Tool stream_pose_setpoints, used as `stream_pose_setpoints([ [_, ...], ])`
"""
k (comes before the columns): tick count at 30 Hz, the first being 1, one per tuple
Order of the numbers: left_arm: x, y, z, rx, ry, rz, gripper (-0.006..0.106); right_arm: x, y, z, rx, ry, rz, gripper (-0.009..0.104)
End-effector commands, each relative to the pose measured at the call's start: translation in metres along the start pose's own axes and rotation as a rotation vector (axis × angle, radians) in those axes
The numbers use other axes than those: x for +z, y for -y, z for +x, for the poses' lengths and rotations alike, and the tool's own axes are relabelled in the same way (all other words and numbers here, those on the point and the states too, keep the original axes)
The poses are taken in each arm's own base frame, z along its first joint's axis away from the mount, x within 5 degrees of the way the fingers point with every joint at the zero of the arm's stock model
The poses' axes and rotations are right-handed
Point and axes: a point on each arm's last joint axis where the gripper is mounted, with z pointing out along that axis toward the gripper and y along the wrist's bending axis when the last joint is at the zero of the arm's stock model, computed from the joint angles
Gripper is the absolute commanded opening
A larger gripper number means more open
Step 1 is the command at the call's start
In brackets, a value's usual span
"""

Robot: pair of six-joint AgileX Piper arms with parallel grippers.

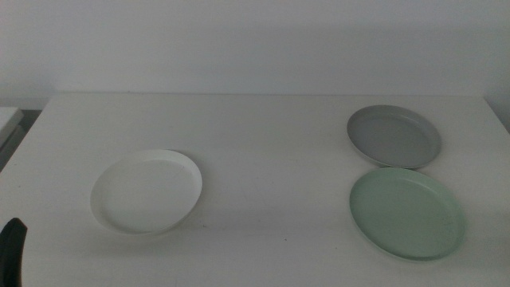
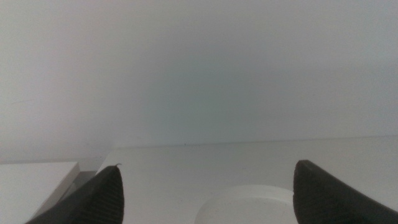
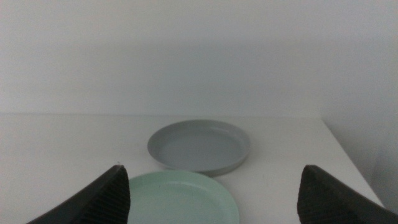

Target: Stack the three bowls on top of each other.

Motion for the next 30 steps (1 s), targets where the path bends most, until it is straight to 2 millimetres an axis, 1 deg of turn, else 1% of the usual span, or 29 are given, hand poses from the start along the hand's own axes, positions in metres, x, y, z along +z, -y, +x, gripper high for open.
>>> stream_pose_setpoints([
  [1,0.0,0.0,-0.001,-0.005,0.015,-0.001,0.094,0.0,0.0,0.003,-0.012,-0.021,0.0,0.093],
  [3,0.0,0.0,-0.001,-0.005,0.015,-0.001,0.094,0.0,0.0,0.004,-0.006,-0.042,-0.001,0.093],
  [6,0.0,0.0,-0.001,-0.005,0.015,-0.001,0.094,0.003,0.0,-0.007,-0.006,-0.061,-0.001,0.093],
  [9,0.0,0.0,-0.001,-0.005,0.015,-0.001,0.094,0.01,0.0,-0.024,-0.004,-0.099,0.0,0.093],
  [12,0.0,0.0,-0.001,-0.005,0.015,-0.001,0.094,0.025,-0.001,-0.039,0.017,-0.166,0.002,0.093],
  [15,0.0,0.0,-0.001,-0.005,0.015,-0.001,0.094,0.042,-0.001,-0.062,0.042,-0.234,0.005,0.093],
  [20,0.0,0.0,-0.001,-0.005,0.015,-0.001,0.094,0.07,-0.002,-0.1,0.048,-0.453,0.013,0.093],
  [23,0.0,0.0,-0.001,-0.005,0.015,-0.001,0.094,0.086,-0.002,-0.116,0.049,-0.582,0.016,0.093],
  [27,0.0,0.0,-0.001,-0.003,0.015,-0.001,0.094,0.102,-0.002,-0.133,0.048,-0.721,0.02,0.093],
  [30,0.0,0.0,-0.001,-0.005,0.015,-0.001,0.094,0.114,-0.003,-0.134,0.053,-0.812,0.021,0.093],
])
